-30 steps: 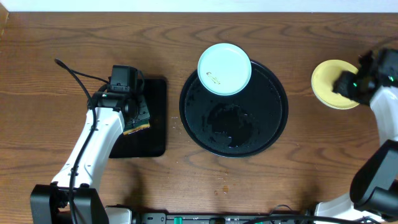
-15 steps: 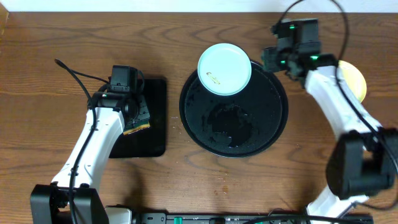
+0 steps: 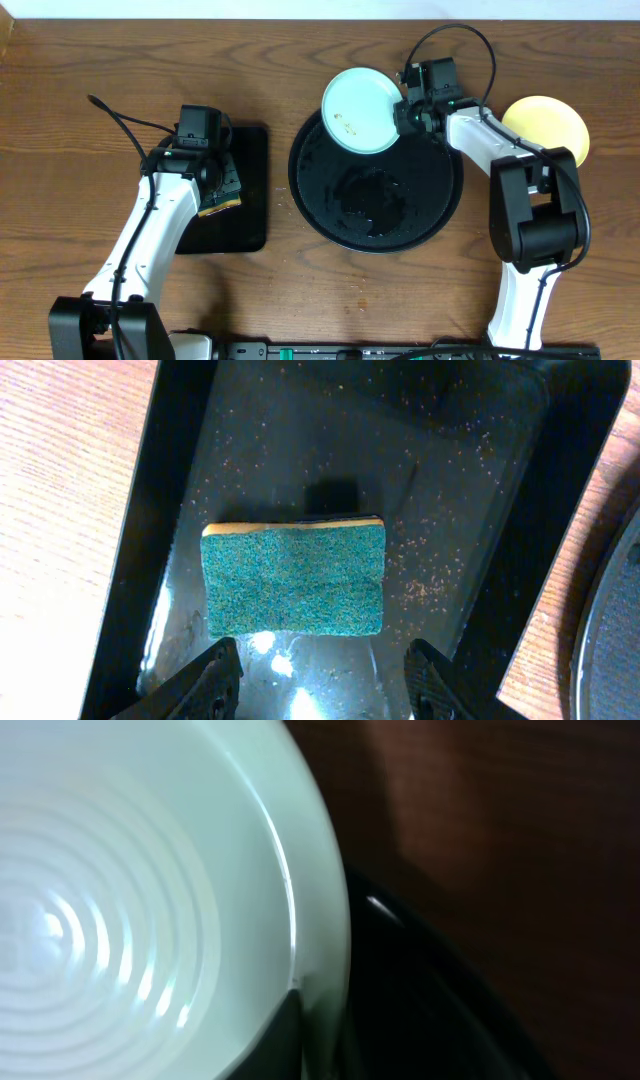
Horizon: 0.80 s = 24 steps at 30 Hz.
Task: Clean dirty plates on tray and stack at the side
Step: 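Move the right gripper to the remaining green plate and pull it centre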
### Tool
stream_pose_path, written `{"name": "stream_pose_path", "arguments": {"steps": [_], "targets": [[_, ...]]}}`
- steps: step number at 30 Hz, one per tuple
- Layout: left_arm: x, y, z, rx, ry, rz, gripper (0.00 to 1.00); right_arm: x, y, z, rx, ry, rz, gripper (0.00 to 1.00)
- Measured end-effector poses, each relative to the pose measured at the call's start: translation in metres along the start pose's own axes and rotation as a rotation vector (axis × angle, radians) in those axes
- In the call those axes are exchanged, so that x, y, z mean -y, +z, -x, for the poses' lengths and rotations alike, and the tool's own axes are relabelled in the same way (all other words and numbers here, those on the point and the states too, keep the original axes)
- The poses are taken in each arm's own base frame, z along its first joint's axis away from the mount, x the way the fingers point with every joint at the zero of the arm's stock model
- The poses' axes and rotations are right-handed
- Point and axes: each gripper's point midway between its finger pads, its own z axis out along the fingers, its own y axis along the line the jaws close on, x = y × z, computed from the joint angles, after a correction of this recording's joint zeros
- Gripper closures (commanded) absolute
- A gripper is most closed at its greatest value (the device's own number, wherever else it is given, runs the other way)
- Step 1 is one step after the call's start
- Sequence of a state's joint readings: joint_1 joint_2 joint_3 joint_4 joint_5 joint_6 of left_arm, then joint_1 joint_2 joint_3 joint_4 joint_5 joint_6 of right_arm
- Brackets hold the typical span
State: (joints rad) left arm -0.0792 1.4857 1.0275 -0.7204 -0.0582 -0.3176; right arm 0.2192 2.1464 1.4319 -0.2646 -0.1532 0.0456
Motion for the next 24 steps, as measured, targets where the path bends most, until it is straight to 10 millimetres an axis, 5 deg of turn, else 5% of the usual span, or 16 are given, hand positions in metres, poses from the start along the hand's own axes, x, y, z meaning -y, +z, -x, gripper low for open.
{"name": "stream_pose_path", "arguments": {"steps": [7, 16, 24], "targets": [[0.0, 0.0, 0.0, 0.0, 0.0, 0.0, 0.46, 0.002, -0.025, -0.016, -0.092, 0.04, -0.035, 0.99], [-0.001, 0.0, -0.002, -0.009, 0.001, 0.003, 0.48, 0.001, -0.109, -0.071, -0.36, 0.132, -0.117, 0.99], [-0.014, 0.006, -0.026, -0.082, -0.045, 0.063, 0.86, 0.003, -0.112, -0.114, -0.491, 0.209, -0.147, 0.99]]}}
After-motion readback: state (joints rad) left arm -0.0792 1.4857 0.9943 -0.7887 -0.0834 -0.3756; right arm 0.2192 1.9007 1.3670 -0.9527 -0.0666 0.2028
